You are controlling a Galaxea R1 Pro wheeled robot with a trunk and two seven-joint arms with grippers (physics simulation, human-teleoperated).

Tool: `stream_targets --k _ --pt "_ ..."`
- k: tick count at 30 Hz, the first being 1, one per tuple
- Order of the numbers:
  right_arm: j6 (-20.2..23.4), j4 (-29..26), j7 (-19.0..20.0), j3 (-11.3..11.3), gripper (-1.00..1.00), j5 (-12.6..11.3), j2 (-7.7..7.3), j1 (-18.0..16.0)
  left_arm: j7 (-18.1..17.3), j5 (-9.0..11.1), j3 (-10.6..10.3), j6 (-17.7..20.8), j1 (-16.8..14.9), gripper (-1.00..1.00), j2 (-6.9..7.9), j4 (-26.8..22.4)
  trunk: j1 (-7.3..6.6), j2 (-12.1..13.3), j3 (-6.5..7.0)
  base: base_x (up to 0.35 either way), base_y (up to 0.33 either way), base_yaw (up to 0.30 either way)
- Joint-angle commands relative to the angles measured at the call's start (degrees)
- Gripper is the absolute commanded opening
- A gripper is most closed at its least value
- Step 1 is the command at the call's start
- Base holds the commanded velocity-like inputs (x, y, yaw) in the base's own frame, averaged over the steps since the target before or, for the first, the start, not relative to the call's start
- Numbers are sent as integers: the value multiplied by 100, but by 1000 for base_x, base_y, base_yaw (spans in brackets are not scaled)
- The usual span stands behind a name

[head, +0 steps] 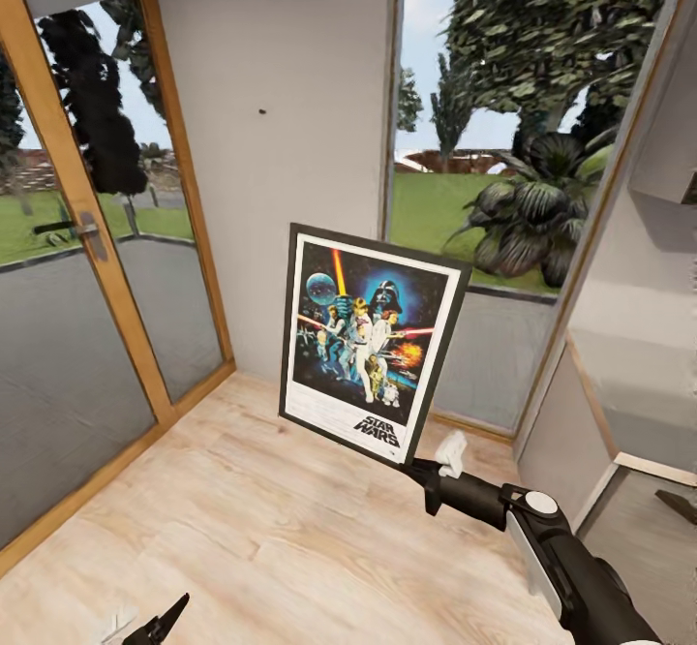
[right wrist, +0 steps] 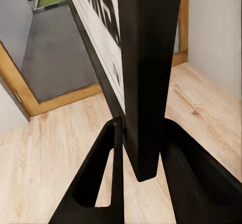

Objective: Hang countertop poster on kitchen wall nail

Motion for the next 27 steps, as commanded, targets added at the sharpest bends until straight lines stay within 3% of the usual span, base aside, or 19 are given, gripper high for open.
stream_targets --k 1,12,27 --pt "72 -2 26 10 -100 -66 -3 -7 -6 44 -49 -36 -4 100 5 3 6 -12 -8 206 170 -241" --pt "68 -2 26 14 -100 -66 -3 -6 2 44 -50 -36 -4 100 5 3 6 -12 38 248 190 -227" --pt "67 -2 19 14 -100 -66 -3 -6 18 44 -51 -29 -4 100 5 5 6 -12 43 322 91 -23"
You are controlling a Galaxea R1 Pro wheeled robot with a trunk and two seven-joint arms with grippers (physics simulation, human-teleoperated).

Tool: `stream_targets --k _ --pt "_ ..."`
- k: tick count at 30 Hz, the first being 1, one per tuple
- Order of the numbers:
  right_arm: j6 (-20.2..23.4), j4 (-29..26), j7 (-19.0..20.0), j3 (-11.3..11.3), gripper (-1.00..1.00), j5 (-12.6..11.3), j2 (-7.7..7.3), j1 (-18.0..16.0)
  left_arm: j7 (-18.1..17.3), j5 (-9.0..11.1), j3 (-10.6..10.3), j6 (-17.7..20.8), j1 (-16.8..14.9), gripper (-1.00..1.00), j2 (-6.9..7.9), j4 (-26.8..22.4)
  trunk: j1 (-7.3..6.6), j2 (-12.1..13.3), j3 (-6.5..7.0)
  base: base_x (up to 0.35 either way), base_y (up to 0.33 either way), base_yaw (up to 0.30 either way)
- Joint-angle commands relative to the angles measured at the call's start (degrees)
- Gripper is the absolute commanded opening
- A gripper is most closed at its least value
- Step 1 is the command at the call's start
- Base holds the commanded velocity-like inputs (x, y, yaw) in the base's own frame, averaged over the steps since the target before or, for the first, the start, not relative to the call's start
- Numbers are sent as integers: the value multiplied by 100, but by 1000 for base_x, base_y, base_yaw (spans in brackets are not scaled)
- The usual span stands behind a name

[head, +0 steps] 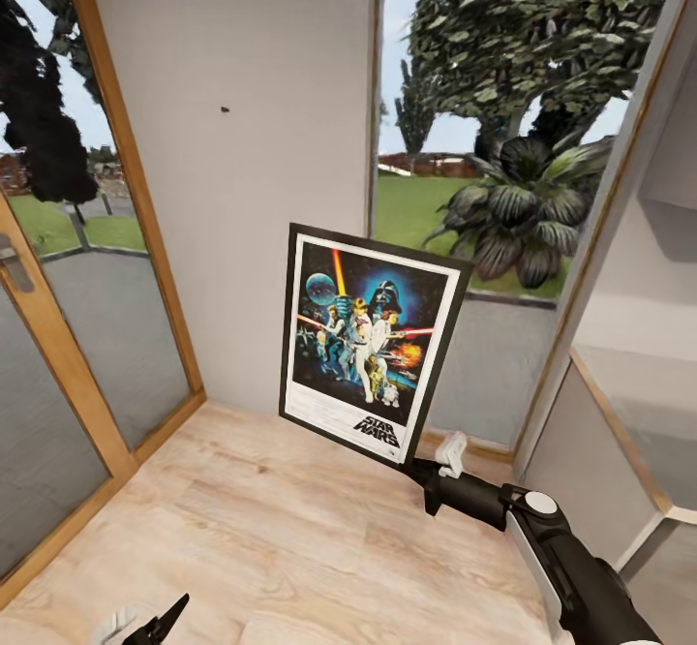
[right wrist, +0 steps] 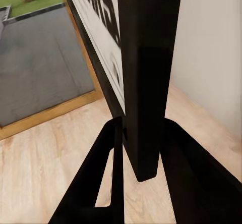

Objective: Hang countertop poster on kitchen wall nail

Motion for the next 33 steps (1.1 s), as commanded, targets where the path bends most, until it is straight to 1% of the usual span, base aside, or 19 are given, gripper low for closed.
stream_targets --k 1,5,12,17,33 --pt "72 -3 24 7 -100 -67 -4 -5 -6 43 -48 -38 -6 100 5 6 7 -12 -13 332 71 8" --pt "74 -3 23 11 -100 -67 -4 -5 -5 43 -48 -39 -6 100 5 7 7 -12 -8 279 69 141" --pt "76 -3 23 16 -100 -67 -4 -5 -5 43 -46 -44 -6 100 5 7 7 -12 7 66 22 254" --pt "76 -3 23 16 -100 -67 -4 -5 -5 43 -48 -44 -6 100 5 7 7 -12 19 187 156 246" --pt "74 -3 29 15 -100 -67 -4 -5 -13 43 -48 -44 -6 100 5 4 7 -12 21 240 206 16"
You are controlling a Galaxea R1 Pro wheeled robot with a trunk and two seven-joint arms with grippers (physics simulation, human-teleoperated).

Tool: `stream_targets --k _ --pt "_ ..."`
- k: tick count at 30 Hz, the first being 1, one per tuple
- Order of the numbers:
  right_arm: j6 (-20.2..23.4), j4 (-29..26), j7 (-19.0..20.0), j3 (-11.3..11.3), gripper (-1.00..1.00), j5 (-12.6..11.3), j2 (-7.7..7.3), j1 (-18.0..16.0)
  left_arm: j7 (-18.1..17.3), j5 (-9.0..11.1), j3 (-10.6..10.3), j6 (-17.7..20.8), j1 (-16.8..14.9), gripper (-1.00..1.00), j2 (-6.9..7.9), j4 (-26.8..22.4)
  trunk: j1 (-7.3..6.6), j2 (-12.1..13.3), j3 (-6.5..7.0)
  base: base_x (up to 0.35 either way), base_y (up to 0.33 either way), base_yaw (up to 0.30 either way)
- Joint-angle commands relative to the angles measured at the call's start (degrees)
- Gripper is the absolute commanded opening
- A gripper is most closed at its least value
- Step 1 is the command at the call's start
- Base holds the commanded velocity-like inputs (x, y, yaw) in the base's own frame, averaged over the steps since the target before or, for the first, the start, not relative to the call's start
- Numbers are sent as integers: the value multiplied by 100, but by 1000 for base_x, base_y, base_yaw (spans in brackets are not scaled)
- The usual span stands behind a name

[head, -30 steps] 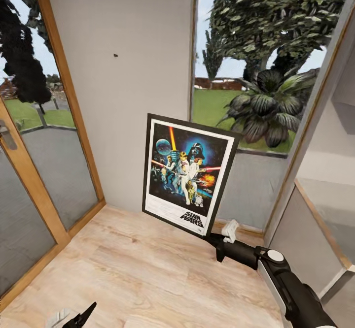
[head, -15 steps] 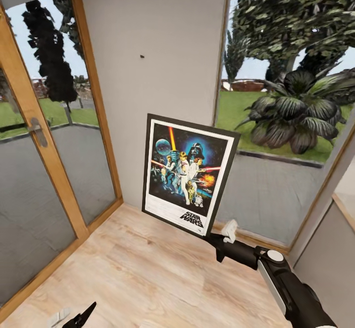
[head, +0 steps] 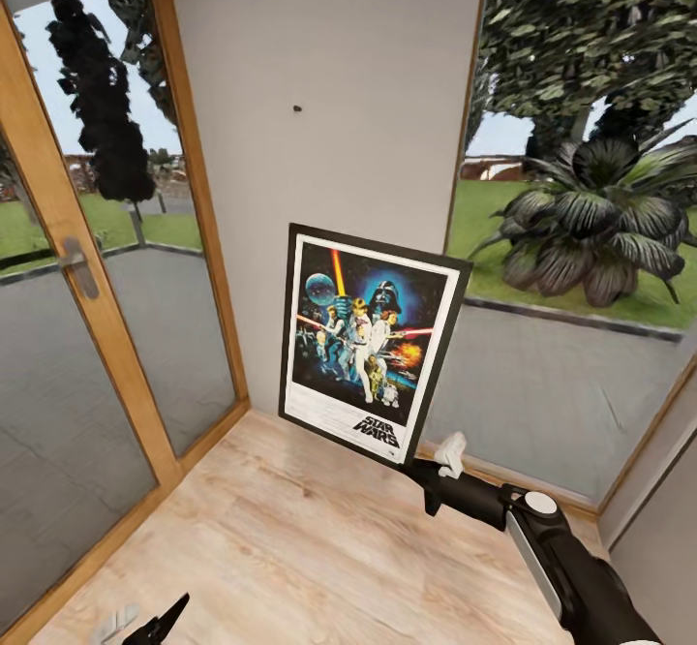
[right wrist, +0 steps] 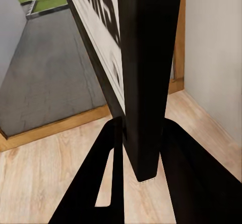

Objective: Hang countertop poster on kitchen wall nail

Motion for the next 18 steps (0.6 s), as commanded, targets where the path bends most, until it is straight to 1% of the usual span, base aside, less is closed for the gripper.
stream_targets --k 1,4,7,12,13,15,17,18 --pt "72 -4 24 7 -100 -67 -4 -6 -6 42 -48 -36 -6 100 4 4 6 -13 -13 241 208 0" --pt "68 -4 26 6 -100 -67 -4 -6 -7 42 -48 -36 -6 100 4 4 6 -13 -13 211 188 0" --pt "68 -10 28 8 -100 -67 13 -6 -7 42 -48 -36 -6 100 4 5 6 -13 -13 71 79 0" --pt "114 -205 14 106 -100 -64 145 -27 -2 42 -53 -36 -6 100 4 3 6 -13 -13 15 16 0" --pt "211 -449 -44 129 -100 -43 258 -34 0 42 -55 -36 -6 100 4 1 6 -13 -13 4 4 0" --pt "583 -820 -193 166 -100 64 406 -64 3 42 -56 -36 -6 100 4 6 6 -13 -13 2 2 0" --pt "808 -995 -262 197 -100 128 479 -123 5 42 -56 -36 -6 100 4 5 6 -13 -13 1 1 0" --pt "1001 -1122 -308 235 -100 178 544 -213 6 42 -57 -36 -6 100 4 6 6 -13 -13 0 0 0"
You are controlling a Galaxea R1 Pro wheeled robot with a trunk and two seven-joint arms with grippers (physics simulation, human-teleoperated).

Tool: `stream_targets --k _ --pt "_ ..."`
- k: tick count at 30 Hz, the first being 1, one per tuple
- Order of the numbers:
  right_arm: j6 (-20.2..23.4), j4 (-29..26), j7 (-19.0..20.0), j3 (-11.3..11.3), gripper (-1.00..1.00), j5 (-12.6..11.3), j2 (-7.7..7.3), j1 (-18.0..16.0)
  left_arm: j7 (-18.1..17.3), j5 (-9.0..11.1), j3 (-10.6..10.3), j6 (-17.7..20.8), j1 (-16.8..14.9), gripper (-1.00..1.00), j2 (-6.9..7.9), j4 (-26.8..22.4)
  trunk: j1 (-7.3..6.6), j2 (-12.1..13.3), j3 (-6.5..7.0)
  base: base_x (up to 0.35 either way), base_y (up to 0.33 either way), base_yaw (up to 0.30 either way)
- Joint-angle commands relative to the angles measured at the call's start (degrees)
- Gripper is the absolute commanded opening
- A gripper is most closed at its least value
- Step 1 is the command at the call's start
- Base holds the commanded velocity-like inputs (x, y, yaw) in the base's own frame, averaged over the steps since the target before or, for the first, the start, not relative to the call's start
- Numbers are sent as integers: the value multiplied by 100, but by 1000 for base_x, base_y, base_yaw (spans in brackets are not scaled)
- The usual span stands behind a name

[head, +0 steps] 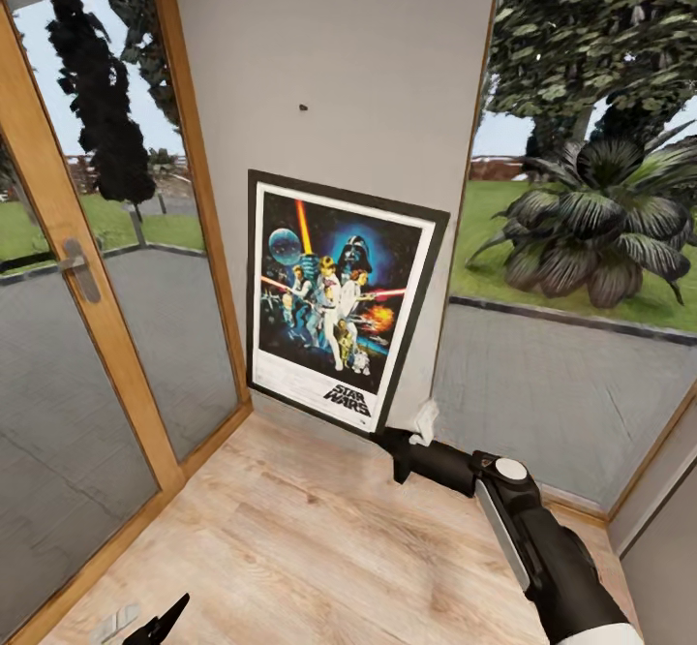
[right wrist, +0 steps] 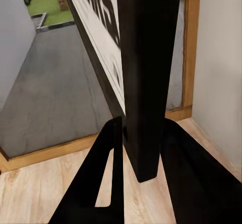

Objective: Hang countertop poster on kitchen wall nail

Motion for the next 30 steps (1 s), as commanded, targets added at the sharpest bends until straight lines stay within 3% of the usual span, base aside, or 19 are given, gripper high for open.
stream_targets --k 1,4,7,14,17,23,30 --pt "226 -90 -17 44 -100 0 45 -155 -7 43 -46 -36 -6 100 5 3 4 -13 -14 0 0 0" --pt "464 -179 -62 90 -100 34 93 -468 -17 43 -36 -36 -6 100 3 5 4 -13 -14 0 0 0" --pt "743 -242 -89 116 -100 52 124 -1097 -22 45 -45 -36 -6 100 -15 15 4 -13 -14 0 0 0" --pt "1643 -673 -93 134 -100 56 257 -1472 -10 54 -48 -56 -6 100 -17 26 4 -13 -14 0 0 0" --pt "2482 -861 -81 150 -100 57 284 -1891 13 56 -55 -106 -6 100 -25 236 4 -13 -14 0 0 0" --pt "2889 -1122 -80 155 -100 57 279 -2053 -3 52 -53 -287 -6 100 -18 309 4 -13 -14 0 0 0" --pt "2969 -1151 -100 149 -100 68 269 -2215 1 50 -53 -318 -6 100 -11 326 4 -13 -14 0 0 0"
